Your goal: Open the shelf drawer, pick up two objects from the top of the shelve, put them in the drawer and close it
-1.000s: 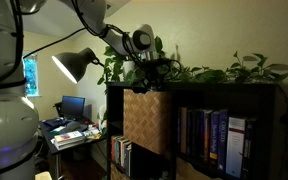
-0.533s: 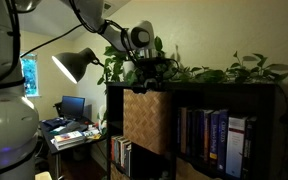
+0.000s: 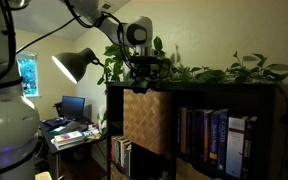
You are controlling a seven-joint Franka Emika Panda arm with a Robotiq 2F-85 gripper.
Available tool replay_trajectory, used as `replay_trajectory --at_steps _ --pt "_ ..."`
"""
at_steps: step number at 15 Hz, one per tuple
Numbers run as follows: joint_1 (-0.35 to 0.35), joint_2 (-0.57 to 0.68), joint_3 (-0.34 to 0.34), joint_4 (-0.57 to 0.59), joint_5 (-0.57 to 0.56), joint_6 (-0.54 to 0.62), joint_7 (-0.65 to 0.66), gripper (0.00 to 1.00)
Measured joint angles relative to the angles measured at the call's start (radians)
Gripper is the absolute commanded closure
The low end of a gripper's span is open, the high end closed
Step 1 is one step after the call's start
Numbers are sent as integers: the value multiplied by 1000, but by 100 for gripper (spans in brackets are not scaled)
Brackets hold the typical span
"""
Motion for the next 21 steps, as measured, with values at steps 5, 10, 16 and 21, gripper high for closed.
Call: replay_trajectory --at_steps 5,10,16,21 --pt "1 -46 19 -69 7 24 219 61" --pt "1 -129 46 -154 0 79 383 92" --pt "1 -214 69 -259 -27 108 523 94" --pt "-2 -218 70 -344 -50 177 577 95"
